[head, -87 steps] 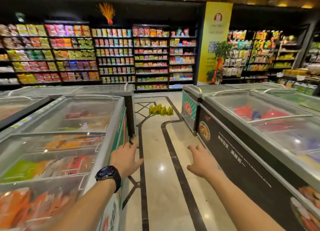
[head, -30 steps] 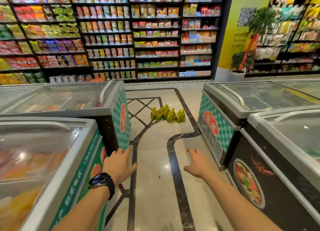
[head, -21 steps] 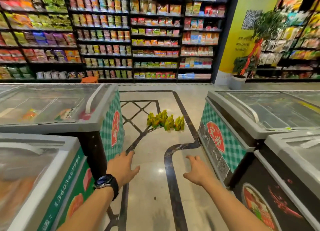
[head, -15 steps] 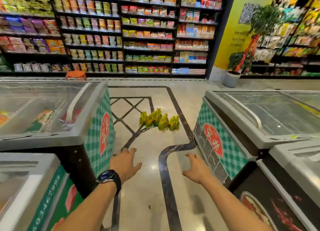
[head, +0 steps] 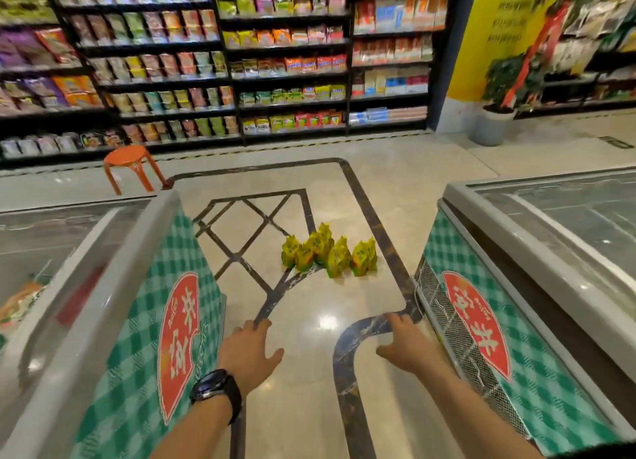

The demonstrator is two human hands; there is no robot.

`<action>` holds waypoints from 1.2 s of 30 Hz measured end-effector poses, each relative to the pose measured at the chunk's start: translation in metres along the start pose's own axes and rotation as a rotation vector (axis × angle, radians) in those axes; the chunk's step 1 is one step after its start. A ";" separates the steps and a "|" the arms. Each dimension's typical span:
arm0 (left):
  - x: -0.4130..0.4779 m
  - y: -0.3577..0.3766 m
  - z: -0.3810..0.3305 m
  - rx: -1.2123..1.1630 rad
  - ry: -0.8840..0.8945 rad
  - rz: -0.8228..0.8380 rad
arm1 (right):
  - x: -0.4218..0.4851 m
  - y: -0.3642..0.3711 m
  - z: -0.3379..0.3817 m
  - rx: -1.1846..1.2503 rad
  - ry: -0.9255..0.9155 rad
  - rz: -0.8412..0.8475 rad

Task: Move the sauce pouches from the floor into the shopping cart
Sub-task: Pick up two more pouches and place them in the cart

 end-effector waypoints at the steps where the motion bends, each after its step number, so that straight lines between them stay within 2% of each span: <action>1: 0.022 -0.002 0.001 -0.012 -0.015 0.013 | 0.024 -0.004 0.004 0.011 0.007 0.024; 11: 0.243 -0.013 0.040 -0.070 -0.091 0.079 | 0.263 -0.037 0.072 -0.048 -0.022 0.133; 22: 0.534 -0.001 0.063 -0.075 -0.010 0.202 | 0.506 -0.053 0.121 -0.035 0.065 0.174; 28: 0.655 0.059 0.070 -0.081 -0.065 0.293 | 0.640 -0.029 0.097 -0.018 0.119 0.223; 36: 0.817 0.199 0.067 -0.160 -0.158 0.344 | 0.856 0.074 0.047 -0.026 0.097 0.266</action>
Point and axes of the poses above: each hand's wrist, its own x-axis towards the middle knuckle, its own y-axis out of the palm, z = x × y, the point moved 10 cm from there along x, towards the middle knuckle, and after that the axes turned 1 degree about -z, right-handed, at the moved point
